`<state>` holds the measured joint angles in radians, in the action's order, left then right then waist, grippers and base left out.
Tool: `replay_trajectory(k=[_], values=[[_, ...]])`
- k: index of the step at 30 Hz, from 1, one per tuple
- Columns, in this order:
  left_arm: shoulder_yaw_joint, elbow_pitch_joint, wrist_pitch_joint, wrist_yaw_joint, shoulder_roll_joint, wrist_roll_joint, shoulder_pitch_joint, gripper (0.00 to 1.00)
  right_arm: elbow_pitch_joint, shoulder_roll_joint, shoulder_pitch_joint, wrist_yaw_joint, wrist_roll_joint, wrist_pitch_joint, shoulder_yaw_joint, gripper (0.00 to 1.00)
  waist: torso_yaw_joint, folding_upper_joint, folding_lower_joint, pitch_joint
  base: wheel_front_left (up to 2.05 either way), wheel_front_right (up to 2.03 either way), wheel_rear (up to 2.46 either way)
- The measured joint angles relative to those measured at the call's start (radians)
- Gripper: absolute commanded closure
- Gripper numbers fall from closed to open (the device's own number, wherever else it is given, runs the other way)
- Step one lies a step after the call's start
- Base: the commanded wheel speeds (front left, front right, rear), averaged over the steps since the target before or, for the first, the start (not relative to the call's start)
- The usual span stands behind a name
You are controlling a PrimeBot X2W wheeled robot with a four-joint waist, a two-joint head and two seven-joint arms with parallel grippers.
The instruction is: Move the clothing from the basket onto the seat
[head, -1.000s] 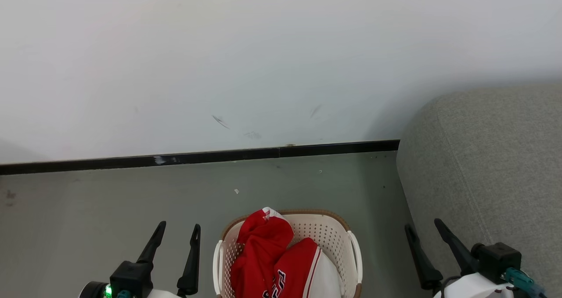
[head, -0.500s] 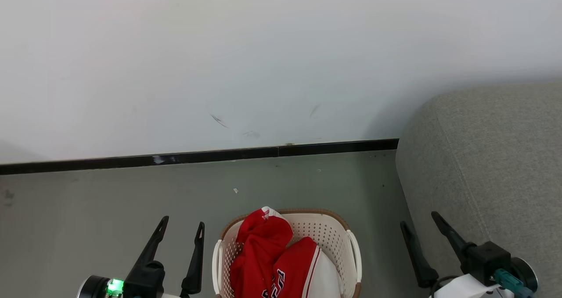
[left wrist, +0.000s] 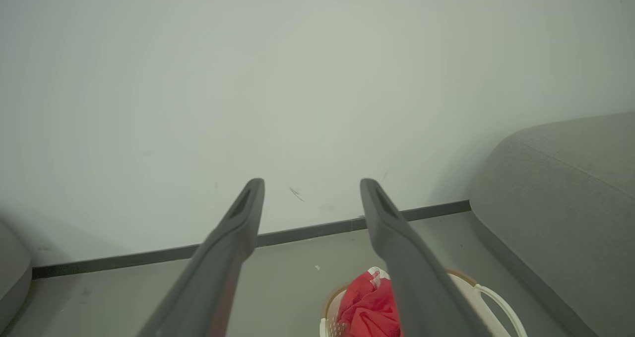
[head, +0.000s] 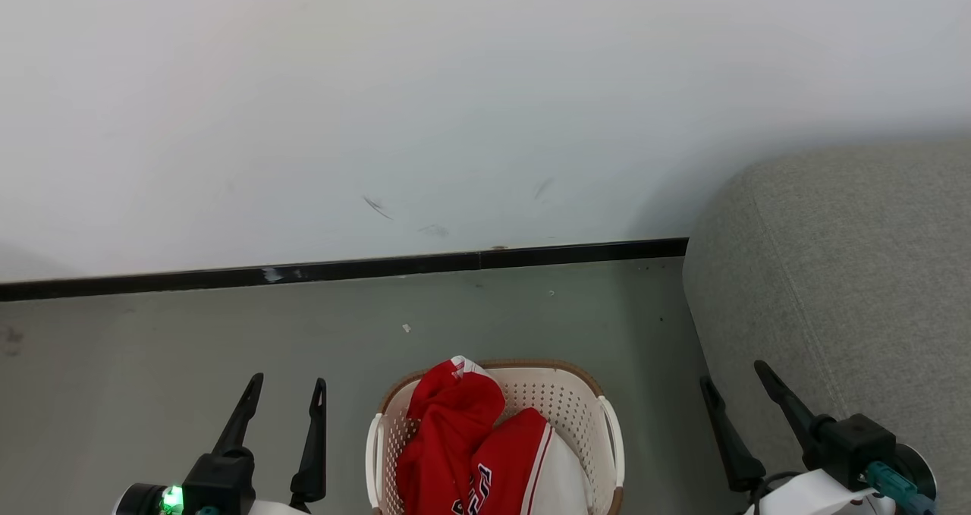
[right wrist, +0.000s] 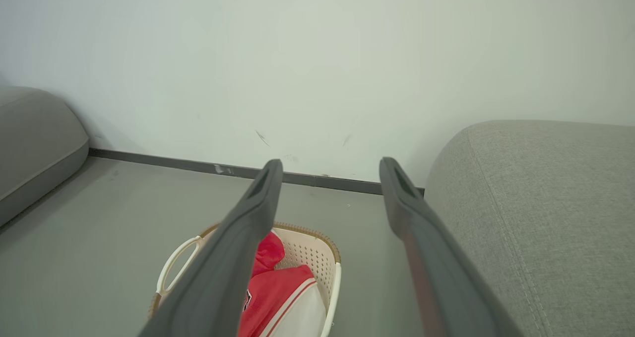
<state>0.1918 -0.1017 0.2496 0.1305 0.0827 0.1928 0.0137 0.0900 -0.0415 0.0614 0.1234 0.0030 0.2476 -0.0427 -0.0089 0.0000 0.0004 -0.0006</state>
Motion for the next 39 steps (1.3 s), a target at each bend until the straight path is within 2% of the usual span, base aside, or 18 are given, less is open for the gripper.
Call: replay_trajectory(k=[26, 39], values=[[-0.024, -0.026, 0.000, -0.002, 0.009, -0.007, 0.000, 0.00, -0.049, 0.000, 0.007, 0.000, 0.026, 0.000, -0.015, 0.00, -0.001, 0.0000, -0.0001, 0.026, 0.00, 0.00, 0.00], [-0.010, -0.097, 0.000, -0.028, 0.029, -0.021, -0.029, 0.00, -0.091, 0.001, 0.022, 0.000, 0.014, 0.000, 0.047, 0.00, -0.013, 0.0000, -0.0001, 0.080, 0.00, 0.00, 0.00]])
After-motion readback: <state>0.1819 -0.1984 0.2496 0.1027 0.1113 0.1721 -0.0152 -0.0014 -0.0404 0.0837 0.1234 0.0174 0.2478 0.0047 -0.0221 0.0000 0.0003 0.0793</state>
